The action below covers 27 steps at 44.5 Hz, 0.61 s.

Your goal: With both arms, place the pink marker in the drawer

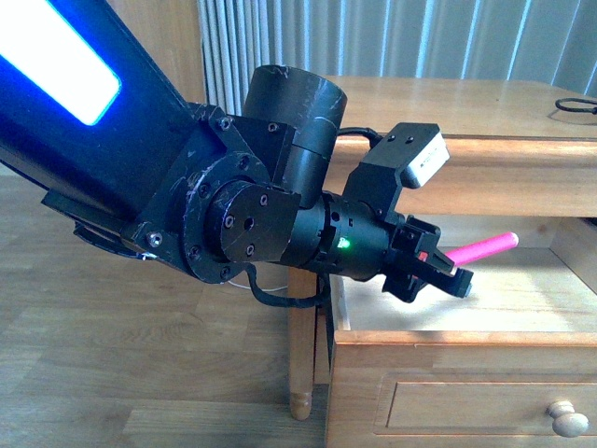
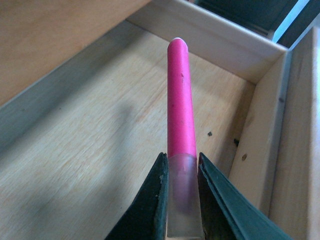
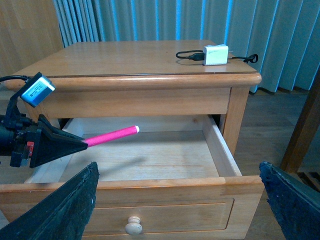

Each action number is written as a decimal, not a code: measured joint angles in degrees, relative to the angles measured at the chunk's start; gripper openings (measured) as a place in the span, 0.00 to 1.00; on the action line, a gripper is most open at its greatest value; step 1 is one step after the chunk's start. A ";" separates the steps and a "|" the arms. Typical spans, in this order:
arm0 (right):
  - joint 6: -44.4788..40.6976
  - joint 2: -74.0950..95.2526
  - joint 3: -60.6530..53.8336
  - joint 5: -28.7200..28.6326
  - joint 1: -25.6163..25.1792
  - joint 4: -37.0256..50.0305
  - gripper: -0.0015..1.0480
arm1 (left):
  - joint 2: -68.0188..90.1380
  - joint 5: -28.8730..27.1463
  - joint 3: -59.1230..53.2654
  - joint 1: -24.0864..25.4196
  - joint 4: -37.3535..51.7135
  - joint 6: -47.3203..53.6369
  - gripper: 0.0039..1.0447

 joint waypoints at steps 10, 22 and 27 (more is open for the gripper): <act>0.00 0.00 0.00 0.00 0.00 0.00 0.92 | -0.94 -1.84 -2.19 -0.50 3.65 -1.38 0.49; 0.00 0.00 0.00 -0.02 0.00 0.00 0.92 | -7.19 -13.09 -8.02 0.22 8.31 -3.04 0.85; 0.00 0.00 0.00 0.00 0.00 0.00 0.92 | -11.26 -18.80 -11.45 1.05 8.90 -3.48 0.96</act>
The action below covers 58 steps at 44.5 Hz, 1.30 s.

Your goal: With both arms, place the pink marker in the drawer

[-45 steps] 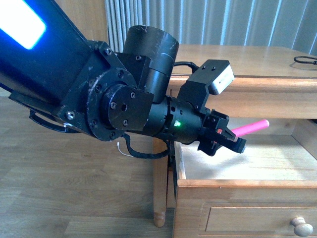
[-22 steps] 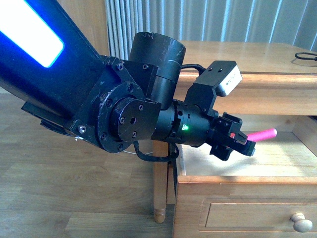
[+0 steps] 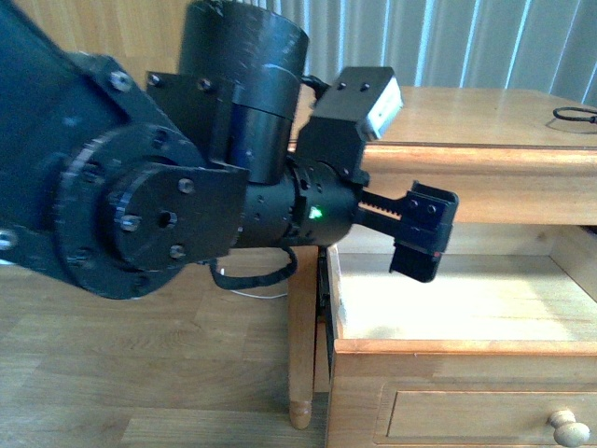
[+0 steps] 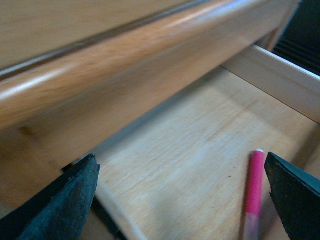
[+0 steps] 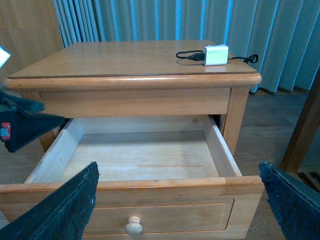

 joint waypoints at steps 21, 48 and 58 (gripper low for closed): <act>0.00 0.00 0.00 0.00 0.00 0.00 0.92 | -26.64 -16.22 -20.76 8.15 -1.73 -6.86 0.94; 0.00 0.00 0.00 0.00 0.00 0.00 0.92 | -81.20 -27.65 -51.60 21.00 -24.83 -13.05 0.94; 0.00 0.00 0.00 -0.02 0.00 0.00 0.92 | -92.28 -28.68 -57.24 22.95 -32.41 -17.70 0.94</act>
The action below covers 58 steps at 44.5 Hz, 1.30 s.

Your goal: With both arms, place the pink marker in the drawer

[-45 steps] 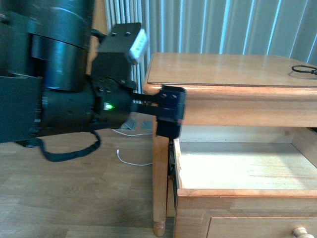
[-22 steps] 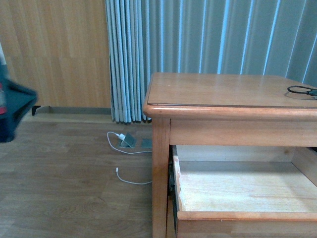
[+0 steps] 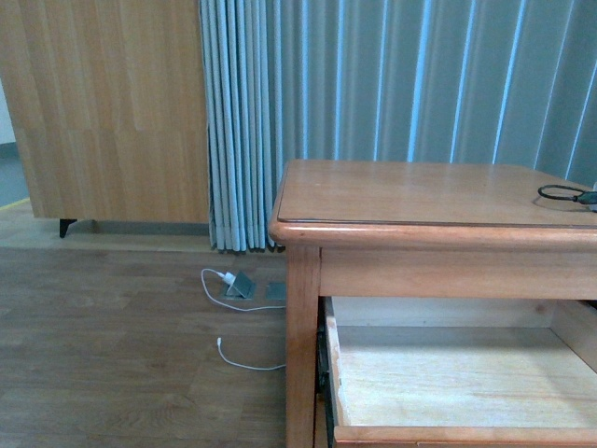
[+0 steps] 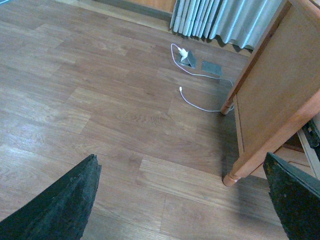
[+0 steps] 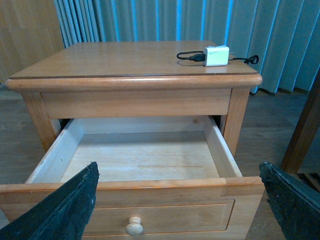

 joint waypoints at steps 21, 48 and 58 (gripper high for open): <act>-0.02 0.00 -0.02 0.00 0.00 0.00 0.92 | -8.26 15.45 -6.25 5.81 12.39 12.61 0.29; -0.02 -0.02 -0.02 0.02 0.00 0.00 0.92 | -20.26 15.50 -6.23 5.86 -0.15 13.25 0.04; -17.16 -0.39 -1.07 1.81 0.98 2.64 0.92 | -20.26 15.52 -6.23 5.86 -0.15 13.25 0.39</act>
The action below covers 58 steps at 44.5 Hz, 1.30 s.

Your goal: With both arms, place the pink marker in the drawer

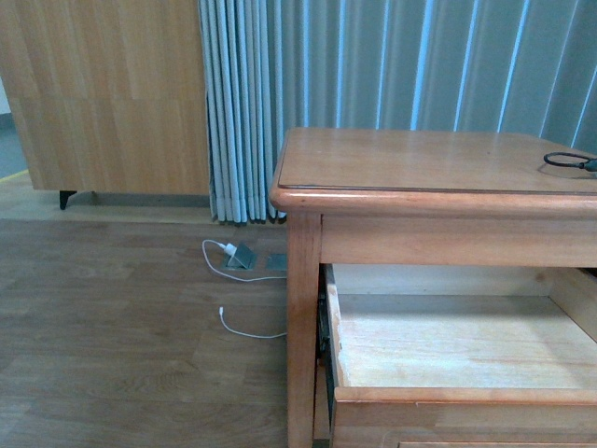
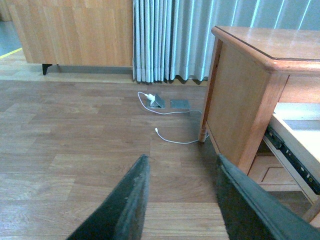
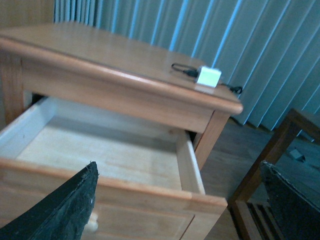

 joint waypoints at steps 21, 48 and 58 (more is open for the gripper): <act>6.56 44.50 5.64 -12.96 -4.70 5.07 0.92 | 0.00 -0.02 0.00 0.00 0.00 0.09 0.94; 13.14 88.83 21.18 -3.89 4.57 31.93 0.92 | -0.02 -0.02 0.00 0.00 0.00 0.09 0.94; 13.66 98.84 30.45 -1.27 4.98 38.32 0.92 | -0.02 -0.02 0.00 0.02 0.00 0.09 0.94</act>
